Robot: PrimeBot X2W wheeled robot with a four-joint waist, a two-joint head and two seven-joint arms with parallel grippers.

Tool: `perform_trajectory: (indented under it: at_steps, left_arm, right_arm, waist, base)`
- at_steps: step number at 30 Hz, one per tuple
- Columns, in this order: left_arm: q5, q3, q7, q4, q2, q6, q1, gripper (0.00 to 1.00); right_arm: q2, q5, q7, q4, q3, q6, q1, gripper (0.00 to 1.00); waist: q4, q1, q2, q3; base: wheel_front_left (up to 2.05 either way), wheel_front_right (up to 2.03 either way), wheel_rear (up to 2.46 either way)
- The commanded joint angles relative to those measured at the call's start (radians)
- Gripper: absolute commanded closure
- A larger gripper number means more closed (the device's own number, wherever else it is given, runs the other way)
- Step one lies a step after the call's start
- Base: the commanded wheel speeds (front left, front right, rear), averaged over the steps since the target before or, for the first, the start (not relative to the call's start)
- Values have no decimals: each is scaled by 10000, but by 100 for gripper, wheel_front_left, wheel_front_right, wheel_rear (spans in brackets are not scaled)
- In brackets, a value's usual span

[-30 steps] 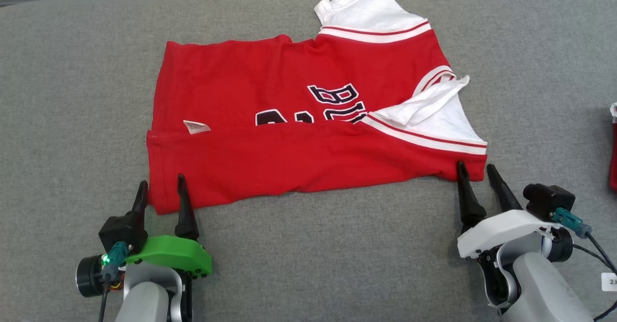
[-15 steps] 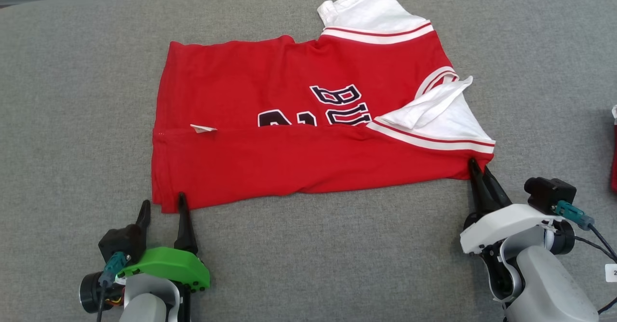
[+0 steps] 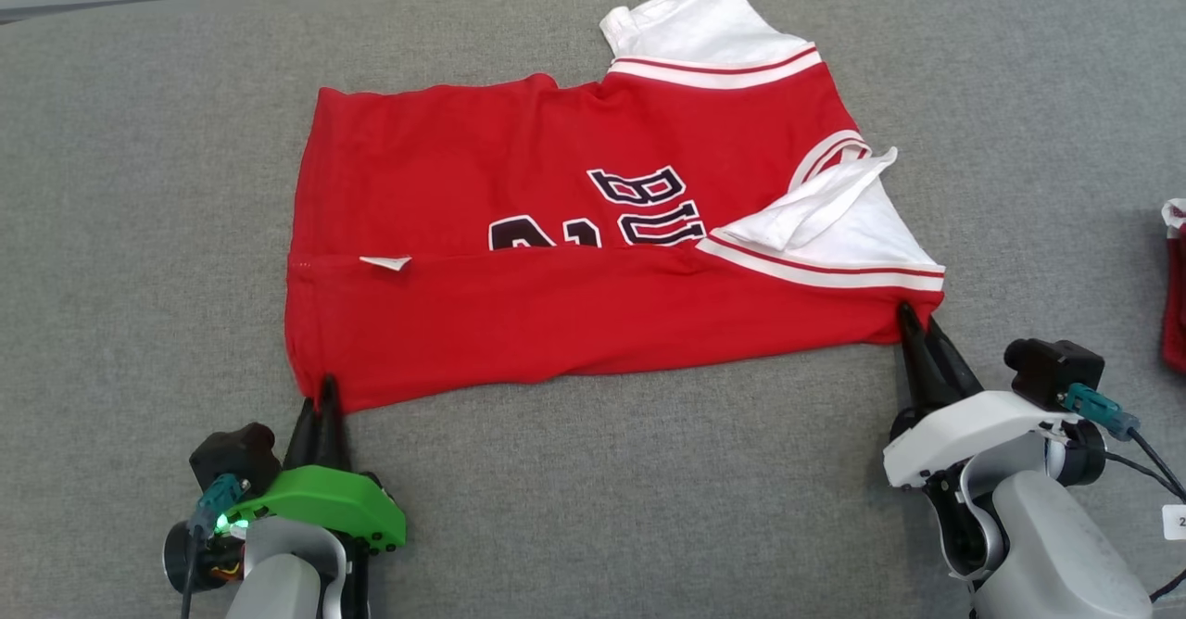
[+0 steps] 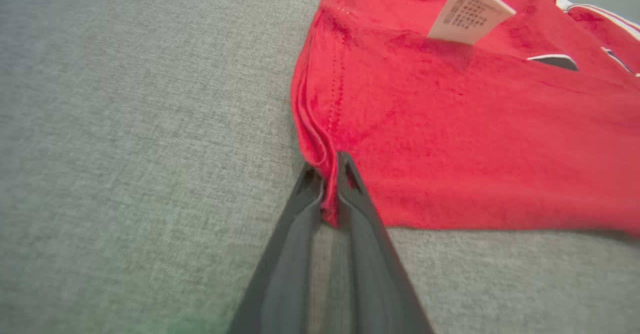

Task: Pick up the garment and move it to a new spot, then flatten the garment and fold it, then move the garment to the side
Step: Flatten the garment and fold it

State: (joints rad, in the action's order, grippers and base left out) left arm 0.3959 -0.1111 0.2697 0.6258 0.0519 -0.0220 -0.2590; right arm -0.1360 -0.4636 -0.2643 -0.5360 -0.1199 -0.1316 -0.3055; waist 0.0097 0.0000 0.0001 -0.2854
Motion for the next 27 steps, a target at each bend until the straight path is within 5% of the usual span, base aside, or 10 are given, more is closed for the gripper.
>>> perform_trajectory:
  at_steps: [1,22,23,24,25,27]
  left_arm:
    - [149,22,-102,157,0,5,80,100]
    - [-521,237,-62,200,34,-17,2576,100]
    - [-540,136,-62,183,28,-72,2551,54]
    - [-504,62,-62,152,29,-102,2496,13]
    - [-466,16,-62,97,28,-157,2391,0]
    - [-494,13,-61,-179,25,-228,2176,0]
  right_arm:
    - [-97,67,5,15,160,18,60,100]
    - [-686,-900,3,-721,-787,21,2182,100]
    - [-645,-930,3,-697,-776,21,2200,73]
    - [-611,-948,3,-688,-761,21,2200,35]
    - [-582,-947,3,-667,-723,19,2159,0]
    - [-547,-870,3,-594,-648,18,1983,0]
  waist:
    - [40,0,-1,174]
    - [112,0,-1,2625]
    - [117,0,-1,2560]
    - [130,0,-1,2495]
    - [145,0,-1,2400]
    - [176,0,-1,2206]
  base:
    - [0,0,0]
    - [0,0,0]
    - [0,0,0]
    - [0,0,0]
    - [0,0,0]
    - [0,0,0]
